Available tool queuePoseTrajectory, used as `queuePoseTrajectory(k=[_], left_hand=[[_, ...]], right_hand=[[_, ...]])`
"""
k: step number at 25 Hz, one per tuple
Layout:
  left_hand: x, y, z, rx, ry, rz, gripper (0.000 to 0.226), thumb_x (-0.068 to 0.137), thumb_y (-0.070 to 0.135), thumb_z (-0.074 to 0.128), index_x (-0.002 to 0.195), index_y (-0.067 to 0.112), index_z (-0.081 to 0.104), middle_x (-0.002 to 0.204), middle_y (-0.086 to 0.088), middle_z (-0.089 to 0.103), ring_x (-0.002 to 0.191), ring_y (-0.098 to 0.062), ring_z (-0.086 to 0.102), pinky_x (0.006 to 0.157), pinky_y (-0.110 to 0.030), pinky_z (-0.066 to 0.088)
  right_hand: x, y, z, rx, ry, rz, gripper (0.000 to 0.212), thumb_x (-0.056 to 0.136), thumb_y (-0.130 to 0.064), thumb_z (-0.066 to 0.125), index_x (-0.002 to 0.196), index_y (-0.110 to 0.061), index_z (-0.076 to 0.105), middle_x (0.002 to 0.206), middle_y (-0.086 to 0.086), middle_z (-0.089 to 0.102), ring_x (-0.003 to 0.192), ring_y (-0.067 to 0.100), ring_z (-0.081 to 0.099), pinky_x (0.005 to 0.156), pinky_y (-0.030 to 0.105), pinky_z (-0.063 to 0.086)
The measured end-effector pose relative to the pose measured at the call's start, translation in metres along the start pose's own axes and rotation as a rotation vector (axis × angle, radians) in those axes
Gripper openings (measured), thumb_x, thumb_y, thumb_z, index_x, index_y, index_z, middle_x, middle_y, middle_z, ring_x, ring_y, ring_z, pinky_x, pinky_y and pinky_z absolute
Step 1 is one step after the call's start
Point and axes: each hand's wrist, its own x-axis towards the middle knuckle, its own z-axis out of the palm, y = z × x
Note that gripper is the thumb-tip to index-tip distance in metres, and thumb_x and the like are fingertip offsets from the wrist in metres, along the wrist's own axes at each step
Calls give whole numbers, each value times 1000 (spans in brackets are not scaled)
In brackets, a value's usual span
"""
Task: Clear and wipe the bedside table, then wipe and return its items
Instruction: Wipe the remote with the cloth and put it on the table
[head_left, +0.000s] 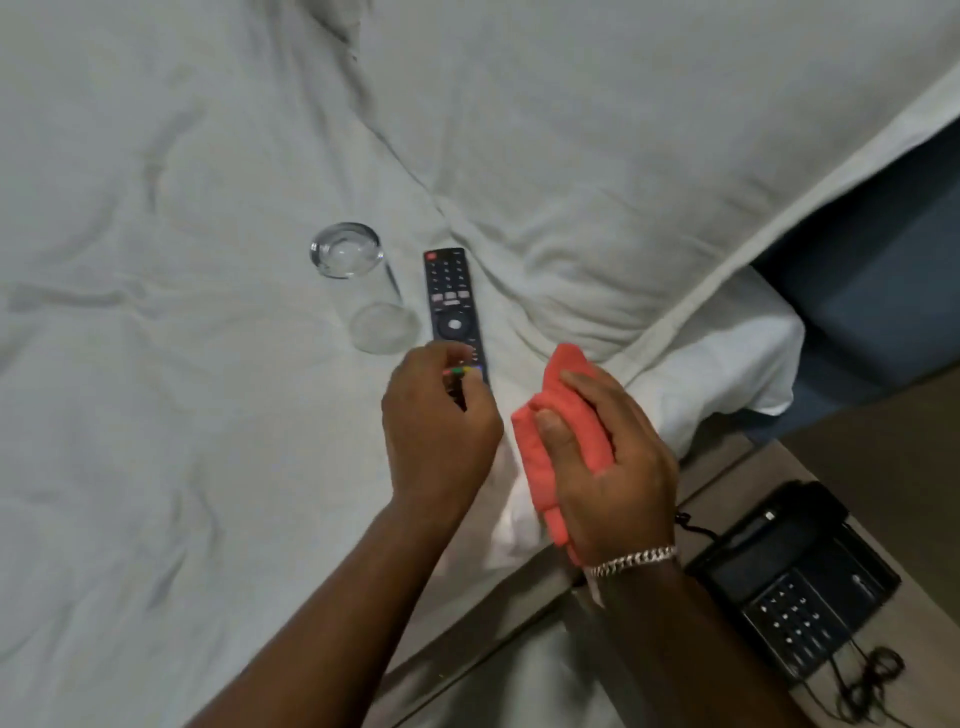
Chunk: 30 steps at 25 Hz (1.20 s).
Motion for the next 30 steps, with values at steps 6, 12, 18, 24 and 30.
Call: queuePoseTrajectory(k=[6,12,18,24,30], left_hand=[[36,-7,19,271,-265,-257,59,75,32,71,126,13,48,116,-12,60,109,-36,59,86,-39,44],[4,1,-3,-545,-500,-522,34,75,15,76,108,15,68,97,-13,76,89,-32,73,77,-45,62],[-86,28,4,-1430,-864,-1148,44,90,36,56,117,4,70,119,-16,69,106,-26,68,94,-40,56],[-176,70,53,-1356,-1007,-1257,52,95,33,49,135,-1,50,123,-20,60,116,-27,54,109,-40,39],[-285,102,85,-1315,-1163,-1204,27,80,14,55,74,3,78,65,-11,72,57,-20,70,57,-31,59]], right_hand=[[14,-14,17,22,7,77,31,84,-27,71,115,-26,65,121,-11,65,115,1,58,104,15,40],[0,-24,-6,194,26,166,36,82,-37,70,117,-32,64,126,-15,64,119,3,59,103,34,50],[-65,-27,-62,-22,-106,98,46,80,-46,63,124,-33,59,139,-22,48,132,4,46,110,37,42],[-132,-5,-148,-290,22,54,37,87,-37,61,121,-23,65,141,0,54,136,18,43,112,40,38],[-118,43,-246,-421,209,345,31,87,-22,53,113,-15,69,133,7,62,128,25,51,114,33,30]])
